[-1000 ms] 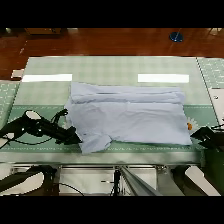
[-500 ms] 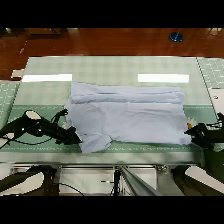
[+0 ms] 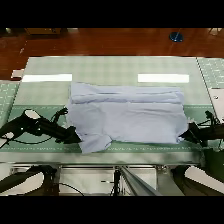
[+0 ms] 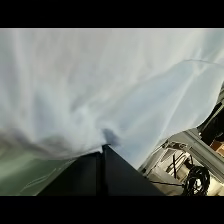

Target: Fold the shirts.

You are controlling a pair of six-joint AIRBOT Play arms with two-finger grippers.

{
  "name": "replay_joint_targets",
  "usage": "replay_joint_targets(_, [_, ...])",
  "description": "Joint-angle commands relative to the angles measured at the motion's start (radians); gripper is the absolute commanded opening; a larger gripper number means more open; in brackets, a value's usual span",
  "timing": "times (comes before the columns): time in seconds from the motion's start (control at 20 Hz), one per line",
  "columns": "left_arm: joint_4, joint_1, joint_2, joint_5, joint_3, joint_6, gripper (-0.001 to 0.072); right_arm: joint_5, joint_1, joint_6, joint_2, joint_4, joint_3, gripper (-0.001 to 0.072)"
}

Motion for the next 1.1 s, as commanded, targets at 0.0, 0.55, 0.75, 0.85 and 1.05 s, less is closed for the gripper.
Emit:
replay_joint_targets(0.0, [-0.028,0.0,0.058,-0.029,0.063,0.011,0.0022,0.019,0.006,-0.013,0.117,0.01,0.039,0.0029])
replay_joint_targets(0.55, [-0.081,0.018,0.151,0.045,0.452,-0.026,0.0023,-0.034,0.036,-0.031,0.255,0.388,0.219,0.0028])
replay_joint_targets(0.75, [-0.081,0.049,0.06,0.106,0.512,-0.022,0.0022,-0.204,0.166,-0.031,0.179,0.399,0.219,0.0028])
replay_joint_targets(0.85, [-0.081,0.053,-0.008,0.115,0.562,-0.014,0.0023,-0.289,0.216,-0.03,0.126,0.406,0.236,0.0028])
replay_joint_targets(1.05, [-0.081,0.051,-0.164,0.115,0.678,-0.011,0.0023,-0.34,0.285,-0.029,-0.014,0.406,0.372,0.0028])
